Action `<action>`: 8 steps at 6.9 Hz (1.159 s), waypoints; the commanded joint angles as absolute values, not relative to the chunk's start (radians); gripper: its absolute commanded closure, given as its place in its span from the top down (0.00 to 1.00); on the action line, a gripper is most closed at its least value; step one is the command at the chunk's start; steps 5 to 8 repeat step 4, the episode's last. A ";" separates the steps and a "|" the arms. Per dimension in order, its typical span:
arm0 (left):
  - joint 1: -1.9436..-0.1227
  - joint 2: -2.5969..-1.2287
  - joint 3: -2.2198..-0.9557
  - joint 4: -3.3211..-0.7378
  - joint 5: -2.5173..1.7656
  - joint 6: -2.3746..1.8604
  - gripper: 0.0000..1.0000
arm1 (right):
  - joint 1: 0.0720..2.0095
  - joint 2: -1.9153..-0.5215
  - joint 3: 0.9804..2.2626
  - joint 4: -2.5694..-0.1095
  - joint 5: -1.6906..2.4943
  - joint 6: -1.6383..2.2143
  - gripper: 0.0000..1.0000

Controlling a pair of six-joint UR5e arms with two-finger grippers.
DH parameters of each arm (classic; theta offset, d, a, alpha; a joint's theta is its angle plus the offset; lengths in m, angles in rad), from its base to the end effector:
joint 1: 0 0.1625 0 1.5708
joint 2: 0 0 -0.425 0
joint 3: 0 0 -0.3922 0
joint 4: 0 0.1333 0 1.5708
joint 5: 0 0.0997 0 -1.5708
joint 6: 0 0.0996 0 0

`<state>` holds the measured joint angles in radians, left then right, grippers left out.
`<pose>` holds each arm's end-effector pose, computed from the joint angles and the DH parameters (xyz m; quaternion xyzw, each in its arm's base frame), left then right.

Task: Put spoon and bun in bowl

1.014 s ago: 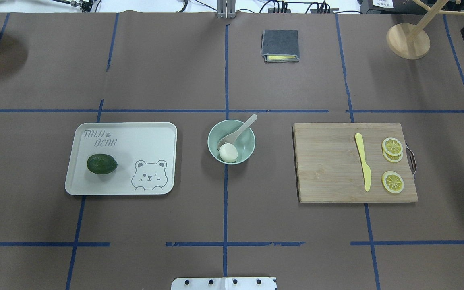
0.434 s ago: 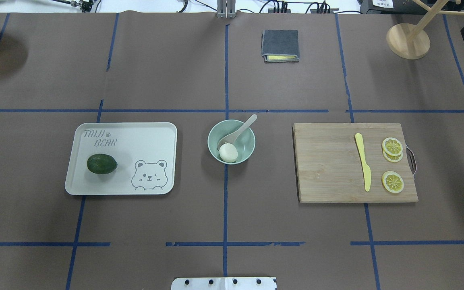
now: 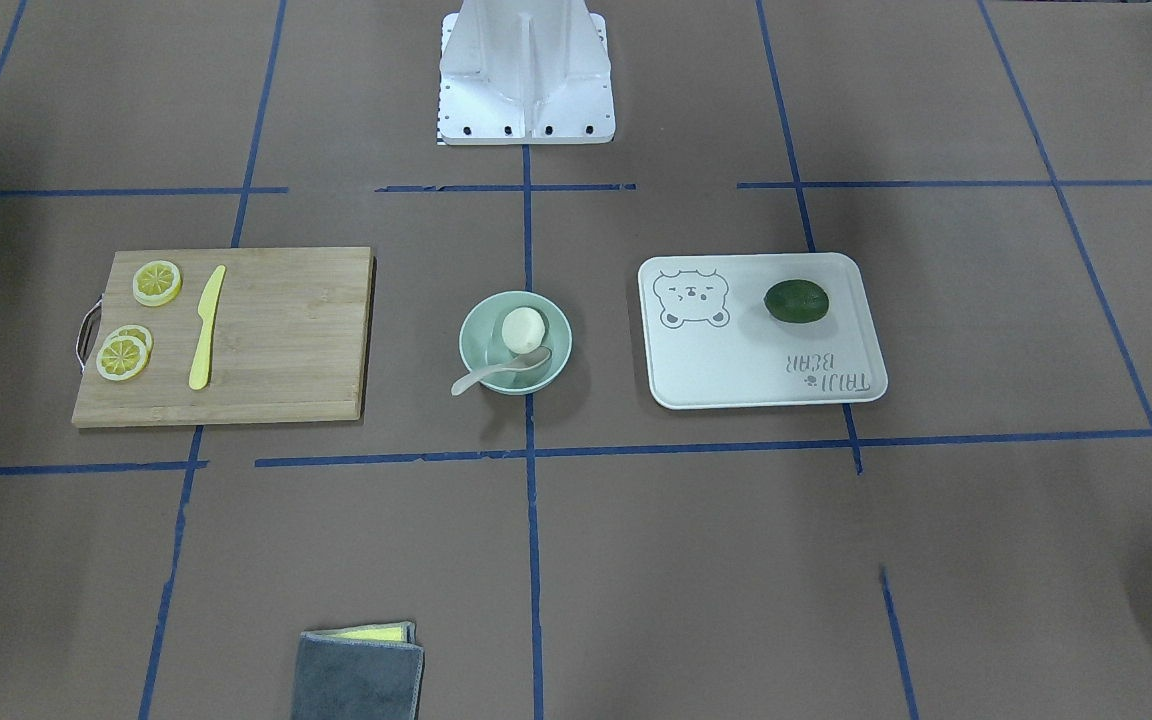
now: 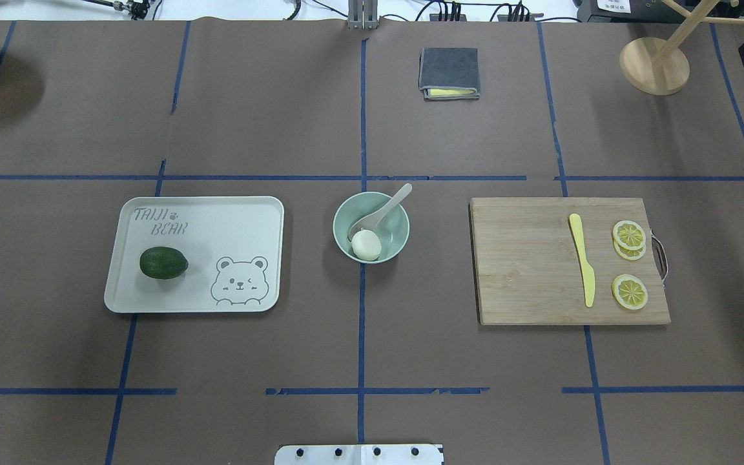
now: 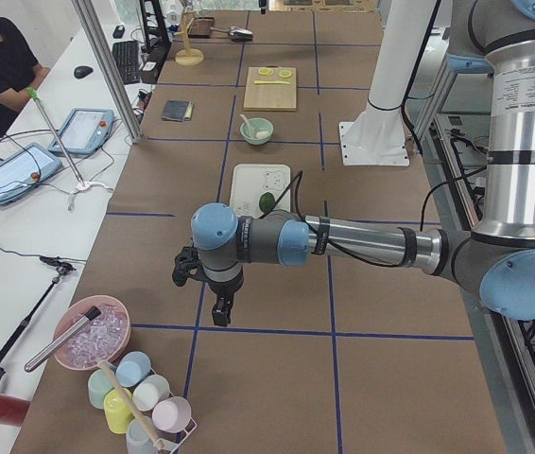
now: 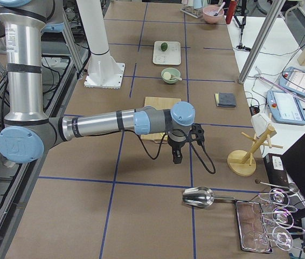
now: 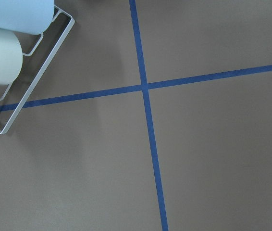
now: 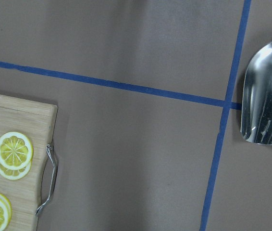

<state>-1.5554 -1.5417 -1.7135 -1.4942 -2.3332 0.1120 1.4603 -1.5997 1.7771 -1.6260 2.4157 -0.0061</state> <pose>-0.0571 -0.4805 0.6111 0.0351 0.3707 0.0659 0.9257 0.0054 -0.4843 0.5716 0.0343 -0.4116 -0.0780 0.9074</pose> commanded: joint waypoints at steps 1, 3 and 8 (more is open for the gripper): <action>-1.554 -1.546 -1.713 -1.490 -2.333 0.112 1.00 | 1.459 -1.603 1.778 -1.626 2.416 -0.006 1.00; -1.554 -1.552 -1.707 -1.489 -2.333 0.112 1.00 | 1.459 -1.606 1.776 -1.626 2.418 -0.006 1.00; -1.554 -1.554 -1.701 -1.489 -2.333 0.112 1.00 | 1.460 -1.606 1.778 -1.625 2.418 -0.006 1.00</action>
